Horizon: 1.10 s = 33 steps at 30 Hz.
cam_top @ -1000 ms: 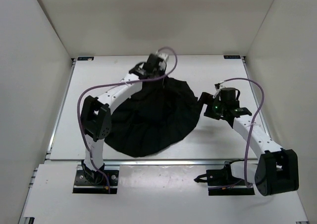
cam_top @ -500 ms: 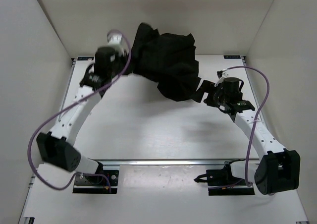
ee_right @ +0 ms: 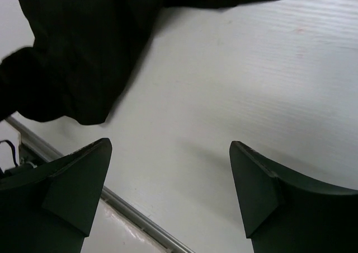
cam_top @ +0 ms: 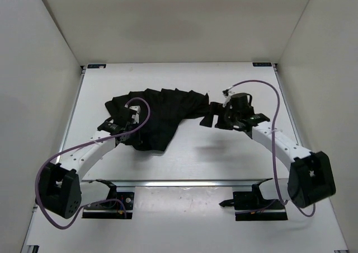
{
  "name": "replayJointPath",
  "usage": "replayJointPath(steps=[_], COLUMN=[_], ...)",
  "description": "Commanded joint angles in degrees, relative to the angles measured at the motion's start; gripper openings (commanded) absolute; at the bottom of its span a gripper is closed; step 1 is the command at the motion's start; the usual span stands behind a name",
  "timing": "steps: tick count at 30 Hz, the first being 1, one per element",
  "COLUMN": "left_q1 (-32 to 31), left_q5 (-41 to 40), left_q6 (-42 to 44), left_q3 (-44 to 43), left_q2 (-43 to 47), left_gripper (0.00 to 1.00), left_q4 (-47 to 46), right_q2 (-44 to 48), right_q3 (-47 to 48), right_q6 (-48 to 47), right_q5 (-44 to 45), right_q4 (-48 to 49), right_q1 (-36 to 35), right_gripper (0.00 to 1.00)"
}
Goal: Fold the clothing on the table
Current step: Flatten the skirt out
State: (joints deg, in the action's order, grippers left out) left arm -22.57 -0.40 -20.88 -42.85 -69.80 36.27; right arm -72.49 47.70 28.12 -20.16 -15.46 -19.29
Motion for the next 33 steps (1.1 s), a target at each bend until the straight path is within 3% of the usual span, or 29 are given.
replayJointPath(steps=[1, 9, 13, 19, 23, 26, 29, 30, 31, 33], left_q1=[-0.1, -5.6, -3.5, -2.0, -2.8, -3.0, -2.7, -2.3, -2.1, -2.3], left_q5=[0.1, 7.4, 7.4, 7.7, 9.4, 9.9, 10.0, 9.8, 9.5, 9.1], left_q6=[-1.3, -2.1, -1.0, -0.1, -0.1, 0.1, 0.2, 0.5, 0.8, 0.8], left_q3=[-1.9, -1.5, -1.6, -4.1, -5.0, -4.9, -4.3, -3.7, -3.7, -2.9], left_q2=[1.9, 1.9, 4.0, 5.4, 5.3, 5.4, 6.5, 6.7, 7.0, 7.5], left_gripper=[0.00, 0.00, 0.00, 0.00, 0.00, 0.00, 0.00, 0.00, 0.00, 0.00], left_q4=[-1.9, -2.8, -0.3, 1.1, 1.3, 1.7, 2.4, 2.8, 3.3, 4.2], right_q2=[-4.1, -19.9, -28.2, -35.5, -39.2, -41.3, -43.7, -44.2, -45.4, -46.2], right_q3=[3.4, 13.5, 22.0, 26.6, 27.3, 28.3, 31.1, 33.1, 35.4, 40.2], right_q6=[0.3, 0.4, -0.6, -0.4, 0.0, 0.1, 0.0, -0.2, -0.5, -2.1], right_q5=[-0.7, -4.2, -5.9, -6.8, -7.3, -8.1, -8.6, -8.9, -8.8, -8.4], right_q4=[3.2, 6.9, 7.2, 6.5, 6.7, 7.6, 7.2, 6.9, 6.1, 4.3], right_q1=[-4.2, -8.5, -11.4, -14.6, -15.3, -15.3, -14.8, -14.7, -14.0, -12.8], right_gripper=[0.84, 0.84, 0.84, 0.82, 0.71, 0.57, 0.28, 0.09, 0.00, 0.01])
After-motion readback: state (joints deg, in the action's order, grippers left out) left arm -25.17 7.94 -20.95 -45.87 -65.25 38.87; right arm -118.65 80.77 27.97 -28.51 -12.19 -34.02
